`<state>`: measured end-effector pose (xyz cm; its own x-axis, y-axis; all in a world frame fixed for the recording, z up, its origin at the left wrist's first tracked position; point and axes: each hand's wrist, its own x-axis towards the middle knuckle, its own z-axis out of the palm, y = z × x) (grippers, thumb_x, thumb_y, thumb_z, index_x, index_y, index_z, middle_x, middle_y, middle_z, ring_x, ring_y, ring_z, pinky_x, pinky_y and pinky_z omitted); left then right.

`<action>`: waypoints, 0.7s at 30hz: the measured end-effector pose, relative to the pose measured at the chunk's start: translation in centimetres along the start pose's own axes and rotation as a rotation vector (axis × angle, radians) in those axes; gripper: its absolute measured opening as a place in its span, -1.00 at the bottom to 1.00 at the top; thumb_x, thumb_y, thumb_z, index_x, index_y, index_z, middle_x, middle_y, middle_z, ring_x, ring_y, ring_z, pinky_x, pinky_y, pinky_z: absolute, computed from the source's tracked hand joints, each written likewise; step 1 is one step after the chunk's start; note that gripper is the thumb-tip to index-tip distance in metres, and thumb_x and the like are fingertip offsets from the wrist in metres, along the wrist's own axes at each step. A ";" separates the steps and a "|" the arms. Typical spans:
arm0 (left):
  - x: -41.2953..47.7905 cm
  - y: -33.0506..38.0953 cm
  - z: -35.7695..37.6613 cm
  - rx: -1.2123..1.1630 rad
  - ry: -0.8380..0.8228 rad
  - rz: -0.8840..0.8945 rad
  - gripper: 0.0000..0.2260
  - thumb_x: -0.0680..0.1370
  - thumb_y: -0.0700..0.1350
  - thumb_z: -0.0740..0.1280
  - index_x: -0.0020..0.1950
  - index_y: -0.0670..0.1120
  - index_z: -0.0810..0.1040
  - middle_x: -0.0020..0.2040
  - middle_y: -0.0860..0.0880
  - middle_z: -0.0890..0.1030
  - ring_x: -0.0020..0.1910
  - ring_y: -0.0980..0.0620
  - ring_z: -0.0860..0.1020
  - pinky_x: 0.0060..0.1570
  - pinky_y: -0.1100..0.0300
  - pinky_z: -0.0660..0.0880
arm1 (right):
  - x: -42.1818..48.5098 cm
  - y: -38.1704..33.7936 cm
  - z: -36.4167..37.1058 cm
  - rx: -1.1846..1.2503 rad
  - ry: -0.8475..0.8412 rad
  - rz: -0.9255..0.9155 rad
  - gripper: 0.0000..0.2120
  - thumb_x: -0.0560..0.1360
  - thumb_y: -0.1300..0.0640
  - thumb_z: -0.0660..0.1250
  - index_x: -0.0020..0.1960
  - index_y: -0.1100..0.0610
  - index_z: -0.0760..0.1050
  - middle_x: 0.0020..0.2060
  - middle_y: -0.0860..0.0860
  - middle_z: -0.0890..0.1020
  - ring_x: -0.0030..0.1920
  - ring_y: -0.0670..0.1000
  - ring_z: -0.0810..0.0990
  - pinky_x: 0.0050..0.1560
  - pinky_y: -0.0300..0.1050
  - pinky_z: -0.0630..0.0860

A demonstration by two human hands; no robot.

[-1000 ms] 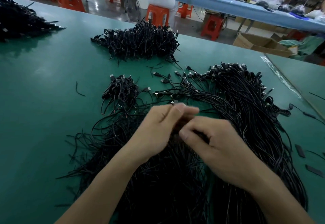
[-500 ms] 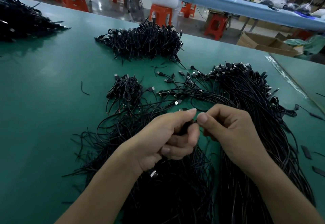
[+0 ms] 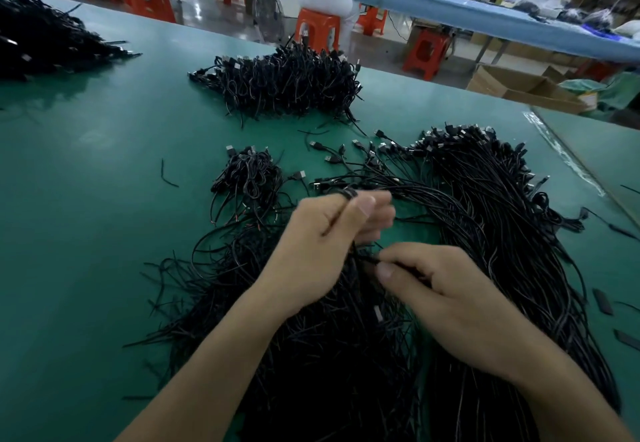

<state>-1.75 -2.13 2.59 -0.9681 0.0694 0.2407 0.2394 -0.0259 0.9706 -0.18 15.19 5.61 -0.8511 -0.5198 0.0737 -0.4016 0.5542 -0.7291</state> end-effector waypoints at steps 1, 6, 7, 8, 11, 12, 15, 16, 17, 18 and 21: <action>-0.1 0.0 -0.1 0.167 -0.059 0.006 -0.75 0.69 -0.08 0.19 0.19 -0.07 0.65 -0.01 0.03 0.73 -0.02 0.18 0.67 0.00 0.21 0.61 | 0.1 -0.1 -0.4 -0.022 0.029 -0.011 -0.76 0.60 0.00 0.28 -0.21 -0.01 0.56 -0.41 -0.12 0.51 -0.42 -0.17 0.43 -0.41 -0.30 0.32; -0.7 1.4 0.0 0.122 -0.347 -0.246 -0.59 0.71 0.02 0.13 -0.21 -0.11 0.59 -0.39 -0.03 0.62 -0.41 -0.02 0.60 -0.41 0.14 0.53 | 0.5 -0.9 -1.8 0.021 0.150 -0.123 -0.92 0.40 -0.01 0.48 -0.24 -0.04 0.65 -0.37 -0.18 0.64 -0.38 -0.20 0.56 -0.33 -0.49 0.37; -0.8 1.8 0.0 0.027 -0.381 -0.292 -0.56 0.71 0.02 0.10 -0.23 -0.10 0.60 -0.44 -0.02 0.59 -0.48 0.01 0.58 -0.47 0.24 0.48 | 0.5 -1.0 -1.8 0.068 0.153 -0.141 -0.91 0.39 -0.01 0.50 -0.25 -0.03 0.64 -0.37 -0.13 0.66 -0.38 -0.17 0.58 -0.32 -0.47 0.39; -0.8 2.0 -0.2 -0.018 -0.397 -0.311 -0.53 0.72 0.03 0.09 -0.26 -0.09 0.61 -0.51 0.00 0.53 -0.55 0.06 0.52 -0.51 0.31 0.42 | 0.7 -1.0 -1.8 0.114 0.162 -0.157 -0.89 0.38 -0.01 0.51 -0.25 -0.01 0.63 -0.38 -0.08 0.67 -0.38 -0.13 0.60 -0.31 -0.42 0.43; -0.6 2.3 -0.9 -0.135 -0.438 -0.332 -0.49 0.70 0.04 0.09 -0.35 -0.12 0.56 -0.60 0.04 0.33 -0.66 0.14 0.32 -0.58 0.38 0.28 | 1.3 -0.7 -1.6 0.222 0.275 -0.163 -0.82 0.33 -0.03 0.53 -0.24 0.05 0.60 -0.37 -0.03 0.65 -0.39 -0.15 0.56 -0.33 -0.36 0.46; -0.5 2.3 -1.2 -0.218 -0.453 -0.347 -0.50 0.69 0.04 0.11 -0.37 -0.12 0.52 -0.60 0.05 0.29 -0.67 0.15 0.28 -0.61 0.38 0.25 | 1.5 -0.5 -1.5 0.258 0.310 -0.150 -0.81 0.33 -0.03 0.52 -0.24 0.06 0.59 -0.38 -0.03 0.63 -0.41 -0.17 0.52 -0.36 -0.36 0.44; -0.4 2.5 -1.8 -0.572 -0.491 -0.373 -0.54 0.66 0.04 0.14 -0.40 -0.07 0.48 -0.58 0.09 0.30 -0.66 0.19 0.30 -0.63 0.40 0.26 | 1.7 0.1 -0.9 0.375 0.324 -0.056 -0.81 0.38 -0.06 0.44 -0.24 0.06 0.60 -0.44 -0.03 0.58 -0.49 -0.20 0.44 -0.45 -0.43 0.35; -0.3 2.4 -1.9 -0.699 -0.489 -0.362 -0.57 0.65 0.02 0.13 -0.38 -0.07 0.49 -0.57 0.09 0.33 -0.64 0.19 0.34 -0.62 0.40 0.31 | 1.6 0.2 -0.7 0.389 0.296 -0.004 -0.78 0.39 -0.10 0.40 -0.23 0.06 0.61 -0.46 -0.03 0.58 -0.51 -0.20 0.42 -0.47 -0.43 0.32; -0.2 2.3 -1.9 -0.809 -0.471 -0.340 -0.59 0.64 0.02 0.14 -0.35 -0.08 0.52 -0.54 0.08 0.39 -0.61 0.19 0.39 -0.59 0.39 0.36 | 1.4 0.2 -0.4 0.375 0.254 0.042 -0.74 0.40 -0.15 0.37 -0.20 0.04 0.62 -0.46 -0.02 0.58 -0.53 -0.20 0.41 -0.48 -0.41 0.30; -0.2 2.3 -1.8 -0.889 -0.435 -0.306 -0.60 0.64 0.02 0.15 -0.30 -0.10 0.57 -0.51 0.06 0.45 -0.57 0.17 0.45 -0.55 0.37 0.43 | 1.3 0.3 -0.1 0.339 0.208 0.075 -0.72 0.41 -0.19 0.34 -0.16 0.01 0.64 -0.46 -0.02 0.58 -0.53 -0.20 0.39 -0.49 -0.39 0.29; 0.0 1.9 -1.1 -0.952 -0.248 -0.188 -0.62 0.60 0.04 0.19 -0.09 -0.14 0.73 -0.25 -0.06 0.69 -0.28 0.04 0.68 -0.28 0.30 0.60 | 0.8 0.1 0.7 0.157 0.092 0.094 -0.74 0.53 -0.19 0.27 -0.12 -0.07 0.64 -0.44 -0.06 0.60 -0.49 -0.14 0.43 -0.46 -0.27 0.32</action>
<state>-1.37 -3.24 4.39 -0.9156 0.3572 0.1844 -0.1793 -0.7733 0.6081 -0.62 14.34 5.12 -0.9128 -0.4044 0.0568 -0.2671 0.4858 -0.8323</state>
